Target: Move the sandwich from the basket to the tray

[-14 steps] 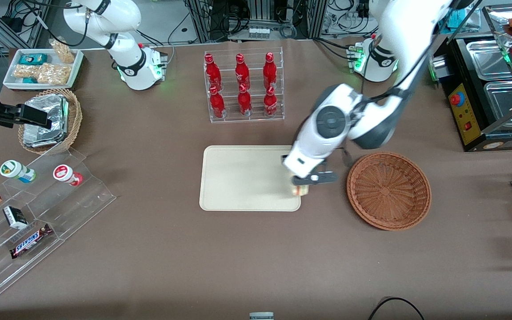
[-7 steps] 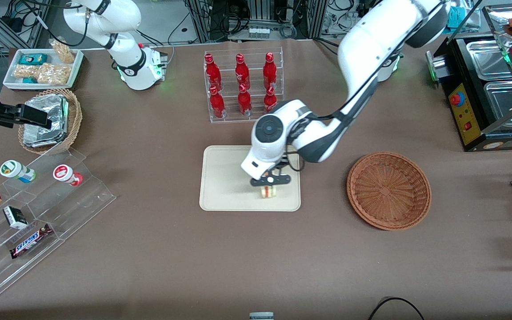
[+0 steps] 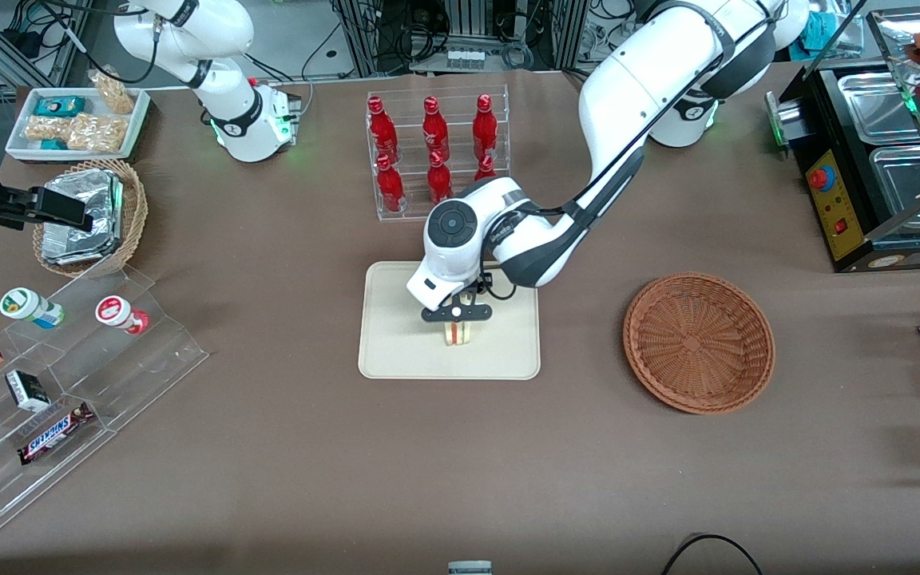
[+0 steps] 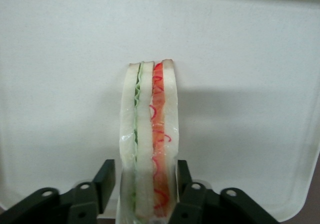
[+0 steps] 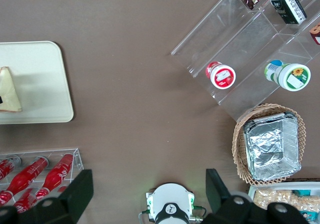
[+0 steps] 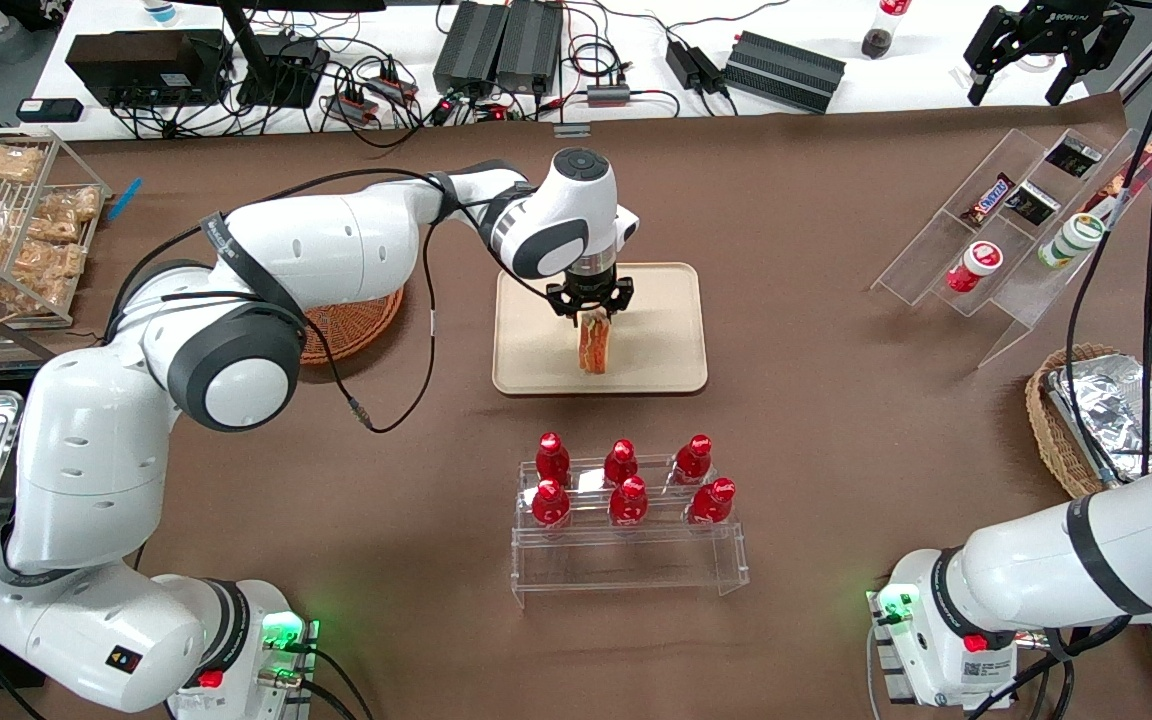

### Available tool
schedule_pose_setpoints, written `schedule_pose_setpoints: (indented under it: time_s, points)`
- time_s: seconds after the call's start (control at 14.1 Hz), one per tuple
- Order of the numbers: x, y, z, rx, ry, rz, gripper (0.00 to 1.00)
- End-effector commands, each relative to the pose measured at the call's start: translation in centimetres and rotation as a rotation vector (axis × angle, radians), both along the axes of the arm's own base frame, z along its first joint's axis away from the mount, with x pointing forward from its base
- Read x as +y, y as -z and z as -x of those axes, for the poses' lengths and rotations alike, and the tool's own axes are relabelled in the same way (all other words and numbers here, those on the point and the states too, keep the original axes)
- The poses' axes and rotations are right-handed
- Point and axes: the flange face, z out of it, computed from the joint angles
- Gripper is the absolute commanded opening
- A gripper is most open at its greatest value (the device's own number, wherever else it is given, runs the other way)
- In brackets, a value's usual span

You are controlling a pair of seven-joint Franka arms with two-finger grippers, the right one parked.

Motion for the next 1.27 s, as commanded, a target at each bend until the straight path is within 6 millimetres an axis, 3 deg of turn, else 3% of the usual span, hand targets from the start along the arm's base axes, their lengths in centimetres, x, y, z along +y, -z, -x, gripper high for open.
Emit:
schedule_pose_setpoints:
  time_s: [0.0,0.21,0.35,0.5,0.71,0.99,1.13,1.2]
  points:
    - [-0.3,-0.7,-1.0,-0.044,-0.03,-0.008,1.0]
    - [2.6,-2.5,-2.9,-0.054,-0.095,-0.075,1.0]
    - [6.3,-6.9,-5.2,-0.055,-0.144,-0.122,1.0]
    - [10.4,-12.2,-5.6,-0.044,-0.162,-0.185,1.0]
    - [15.2,-17.0,-5.7,-0.024,-0.216,-0.225,1.0]
    - [25.8,-21.6,-8.2,0.13,-0.125,-0.216,1.0]
    - [33.6,-24.6,-10.4,0.145,-0.153,-0.194,1.0]
    - [36.5,-25.9,-10.4,0.17,-0.127,-0.191,1.0]
